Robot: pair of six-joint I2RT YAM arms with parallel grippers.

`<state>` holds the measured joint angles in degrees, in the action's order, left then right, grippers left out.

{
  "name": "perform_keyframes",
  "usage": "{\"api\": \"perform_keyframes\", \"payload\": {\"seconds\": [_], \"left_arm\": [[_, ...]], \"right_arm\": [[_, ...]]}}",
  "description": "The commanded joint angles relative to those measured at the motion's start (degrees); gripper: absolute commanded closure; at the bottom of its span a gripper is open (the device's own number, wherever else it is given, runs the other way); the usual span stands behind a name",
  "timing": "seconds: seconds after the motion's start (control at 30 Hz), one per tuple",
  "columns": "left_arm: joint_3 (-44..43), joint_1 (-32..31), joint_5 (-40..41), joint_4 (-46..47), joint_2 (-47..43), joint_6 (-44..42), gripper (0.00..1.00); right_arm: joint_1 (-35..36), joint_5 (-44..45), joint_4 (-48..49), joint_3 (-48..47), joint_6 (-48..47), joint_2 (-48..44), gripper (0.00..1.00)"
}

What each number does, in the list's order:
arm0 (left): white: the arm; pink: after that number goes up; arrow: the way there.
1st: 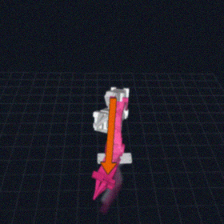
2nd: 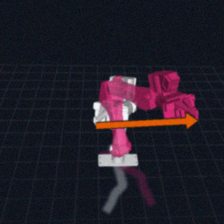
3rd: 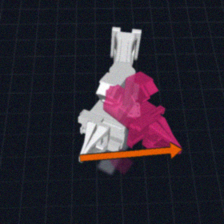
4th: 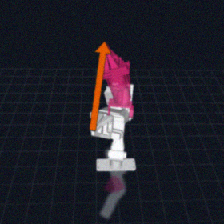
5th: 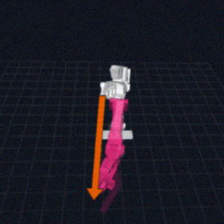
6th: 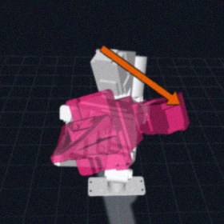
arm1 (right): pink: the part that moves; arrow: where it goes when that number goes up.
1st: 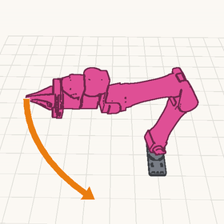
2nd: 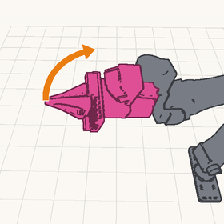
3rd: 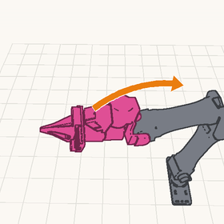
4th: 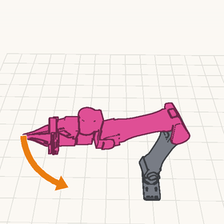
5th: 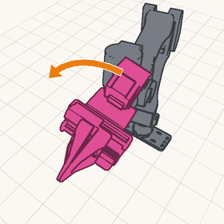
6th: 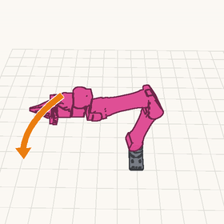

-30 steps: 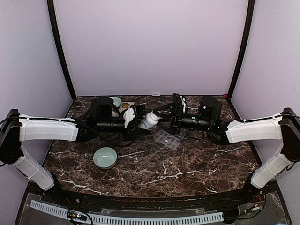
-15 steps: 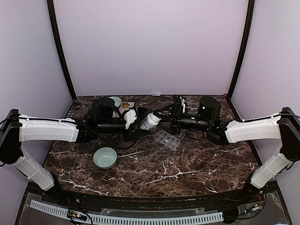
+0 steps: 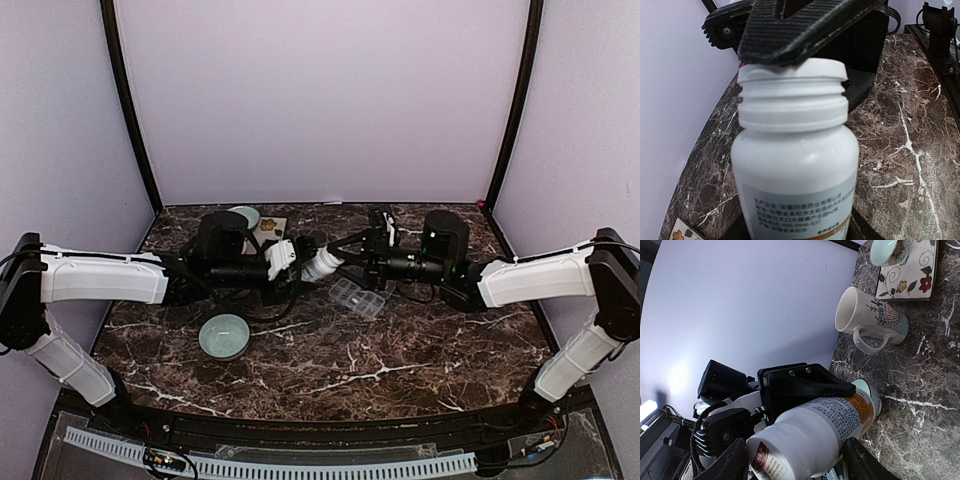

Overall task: Sort the pills into containers
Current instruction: Hold the lid of the pill bottle.

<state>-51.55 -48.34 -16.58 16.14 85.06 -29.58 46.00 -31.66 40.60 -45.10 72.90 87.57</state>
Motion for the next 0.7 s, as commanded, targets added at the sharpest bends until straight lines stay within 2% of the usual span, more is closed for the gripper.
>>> {"api": "perform_keyframes", "payload": {"seconds": [0.0, 0.13, 0.43, 0.53, 0.67], "left_arm": [[-2.0, -1.1, -1.5, 4.3, -1.6, 0.1, 0.81], [-2.6, -1.1, -2.0, 4.1, -1.6, 0.4, 0.82], [-3.7, -1.1, -2.6, 3.7, -1.0, 0.6, 0.83], [-4.2, -1.1, -2.4, 2.9, -0.6, 0.4, 0.83], [-4.0, -1.1, -2.5, 1.8, -0.4, 0.3, 0.83]], "right_arm": [[0.9, -3.1, 2.5, 1.7, 1.0, 2.0, 0.39], [1.8, -3.7, 5.1, 2.1, 2.3, 3.3, 0.44], [2.9, -4.5, 5.5, 1.2, 2.1, 5.6, 0.47], [3.1, -4.5, 4.8, 0.4, 1.3, 5.2, 0.45], [3.0, -4.4, 5.8, -0.4, 0.1, 3.2, 0.37]]}}
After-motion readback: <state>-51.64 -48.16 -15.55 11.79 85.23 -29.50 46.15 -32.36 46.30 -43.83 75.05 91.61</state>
